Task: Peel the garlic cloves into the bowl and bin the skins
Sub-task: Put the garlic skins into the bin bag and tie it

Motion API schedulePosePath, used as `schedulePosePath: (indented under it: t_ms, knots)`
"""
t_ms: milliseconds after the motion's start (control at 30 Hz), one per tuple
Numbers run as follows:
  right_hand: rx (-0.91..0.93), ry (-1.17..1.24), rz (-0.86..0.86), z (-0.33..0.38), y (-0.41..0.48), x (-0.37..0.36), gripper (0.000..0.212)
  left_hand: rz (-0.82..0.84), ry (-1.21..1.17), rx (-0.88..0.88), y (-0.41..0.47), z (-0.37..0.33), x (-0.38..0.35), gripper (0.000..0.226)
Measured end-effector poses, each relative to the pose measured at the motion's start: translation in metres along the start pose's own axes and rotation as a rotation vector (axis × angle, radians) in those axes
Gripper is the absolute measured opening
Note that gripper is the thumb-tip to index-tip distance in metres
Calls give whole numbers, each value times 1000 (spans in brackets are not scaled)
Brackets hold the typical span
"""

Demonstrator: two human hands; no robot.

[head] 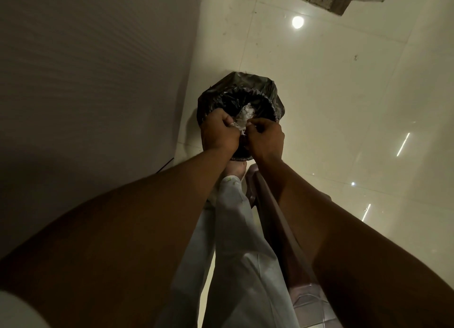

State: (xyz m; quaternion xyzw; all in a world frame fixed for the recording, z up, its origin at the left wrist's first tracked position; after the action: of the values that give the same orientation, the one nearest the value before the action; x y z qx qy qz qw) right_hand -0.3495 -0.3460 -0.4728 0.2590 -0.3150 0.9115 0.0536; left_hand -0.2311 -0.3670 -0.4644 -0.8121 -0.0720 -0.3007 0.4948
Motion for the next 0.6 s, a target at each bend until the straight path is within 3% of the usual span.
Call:
schedulePosePath:
  t_ms: [100, 233, 400, 600]
  knots:
    - [1, -8, -11, -2, 2, 0, 25, 40, -86, 40, 1, 2, -4, 32]
    - [-10, -23, 52, -5, 4, 1, 23, 5, -48, -17, 0, 1, -3, 20]
    - [-29, 89, 125, -4, 2, 1, 17, 2, -9, 9, -1, 0, -4, 18]
    - [-45, 283, 114, -5, 5, -5, 10, 121, -197, 75, -8, -5, -1, 21]
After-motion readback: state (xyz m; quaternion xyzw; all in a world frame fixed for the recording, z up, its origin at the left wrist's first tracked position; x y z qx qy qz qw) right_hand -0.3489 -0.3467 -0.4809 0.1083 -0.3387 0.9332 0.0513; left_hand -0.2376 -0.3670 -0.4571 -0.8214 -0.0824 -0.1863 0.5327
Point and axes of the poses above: each hand's wrist, its own y-axis towards the middle knuckle, its own x-axis out of the back of the hand, z = x × y, the point moved 2 cm from there along y, towards the middle knuckle, and after that the axes turned 12 degrees about x, right-handed, at the moved point
